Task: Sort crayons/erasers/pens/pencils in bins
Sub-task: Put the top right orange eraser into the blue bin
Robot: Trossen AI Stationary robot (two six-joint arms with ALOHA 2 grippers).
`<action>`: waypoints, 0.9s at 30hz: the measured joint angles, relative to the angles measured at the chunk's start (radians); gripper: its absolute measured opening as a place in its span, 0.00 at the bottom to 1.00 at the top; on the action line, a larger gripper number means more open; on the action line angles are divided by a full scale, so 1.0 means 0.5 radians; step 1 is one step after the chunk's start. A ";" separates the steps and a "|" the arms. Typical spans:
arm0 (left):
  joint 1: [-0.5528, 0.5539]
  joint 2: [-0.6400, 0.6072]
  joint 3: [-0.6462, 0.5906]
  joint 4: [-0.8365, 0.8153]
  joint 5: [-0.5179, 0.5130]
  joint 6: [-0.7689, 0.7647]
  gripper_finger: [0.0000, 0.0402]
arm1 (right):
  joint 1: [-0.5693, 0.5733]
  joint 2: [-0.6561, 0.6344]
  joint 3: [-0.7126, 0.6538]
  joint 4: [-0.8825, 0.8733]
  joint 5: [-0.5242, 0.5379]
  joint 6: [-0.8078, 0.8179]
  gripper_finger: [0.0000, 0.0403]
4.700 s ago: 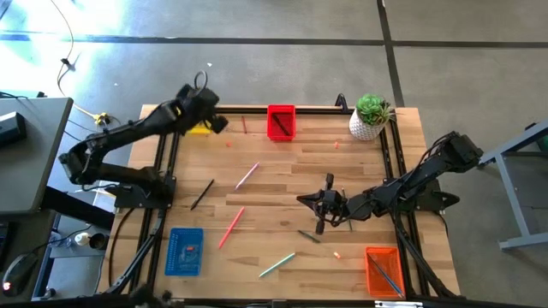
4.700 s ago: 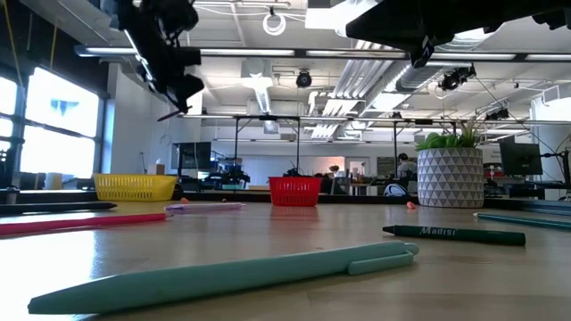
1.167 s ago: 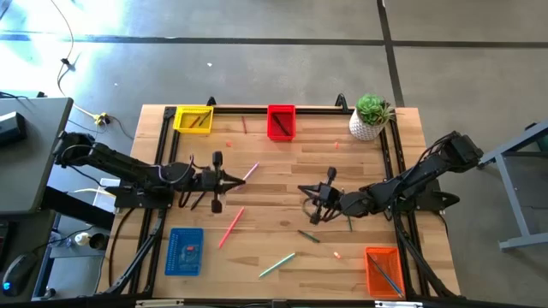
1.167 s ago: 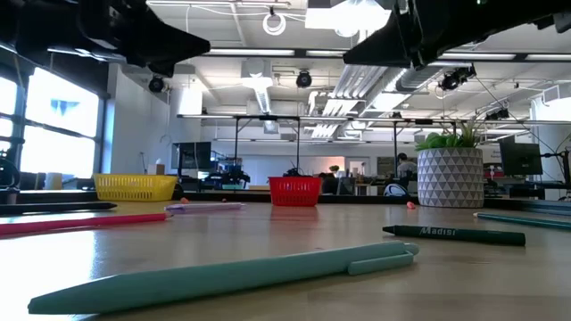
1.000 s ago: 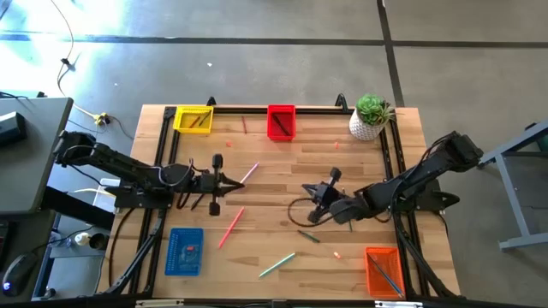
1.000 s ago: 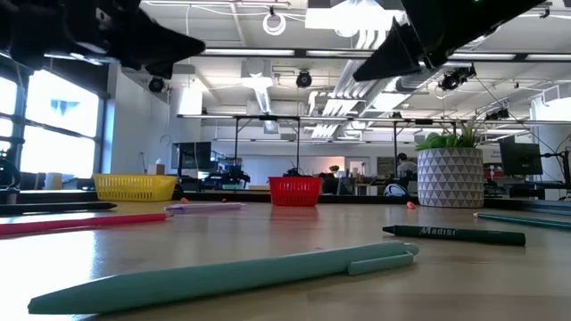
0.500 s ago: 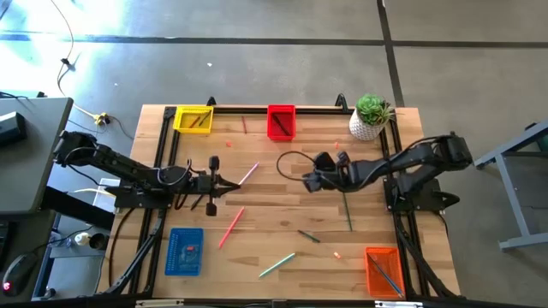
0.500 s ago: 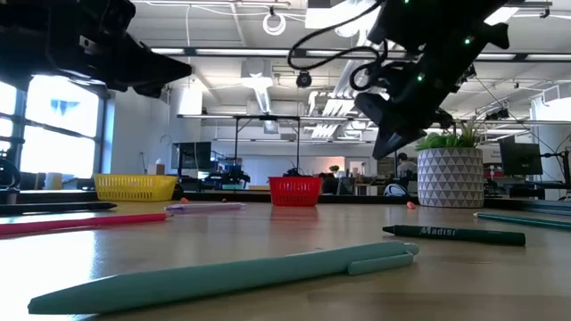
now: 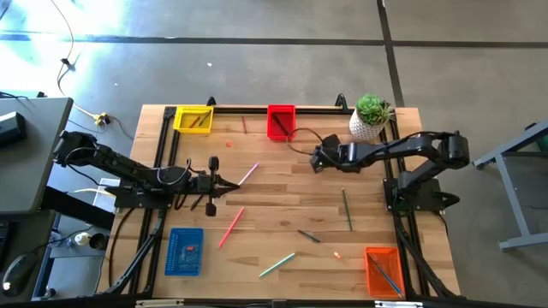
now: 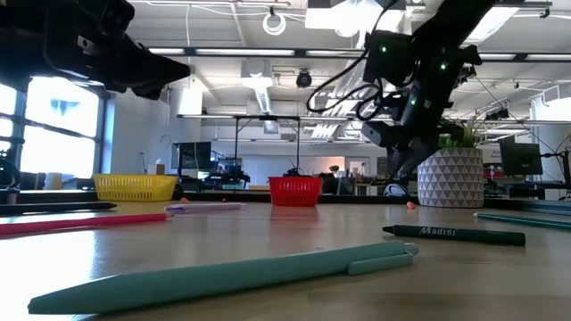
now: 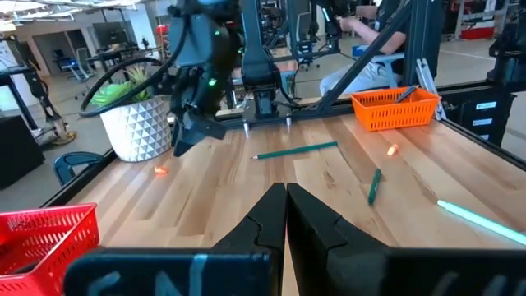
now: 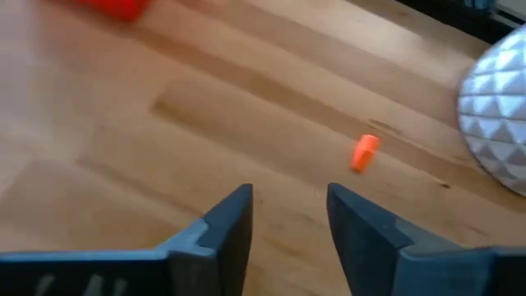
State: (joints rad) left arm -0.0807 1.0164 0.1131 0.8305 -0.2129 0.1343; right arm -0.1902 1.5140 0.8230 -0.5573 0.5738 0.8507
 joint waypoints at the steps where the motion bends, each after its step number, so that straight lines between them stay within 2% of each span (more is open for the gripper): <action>1: 0.000 0.000 0.000 -0.011 0.018 0.010 0.01 | -0.035 0.003 -0.001 -0.008 -0.001 0.010 0.39; 6: 0.000 -0.125 0.000 -0.187 0.155 0.018 0.01 | -0.148 0.004 -0.002 -0.051 -0.030 -0.040 0.41; 12: 0.000 -0.382 -0.001 -0.416 0.157 0.014 0.01 | -0.210 0.004 -0.038 -0.076 -0.121 -0.091 0.41; 17: 0.000 -0.525 -0.001 -0.572 0.161 0.000 0.01 | -0.225 0.004 -0.218 0.166 -0.337 -0.195 0.41; 20: 0.001 -0.562 -0.036 -0.577 0.161 0.000 0.01 | -0.237 0.004 -0.328 0.297 -0.418 -0.218 0.41; 27: 0.001 -0.605 -0.055 -0.563 0.153 0.000 0.01 | -0.249 0.004 -0.366 0.268 -0.405 -0.199 0.41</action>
State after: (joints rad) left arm -0.0803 0.7139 0.0856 0.5491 -0.1364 0.1341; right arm -0.3147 1.5162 0.6399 -0.4233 0.3713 0.7513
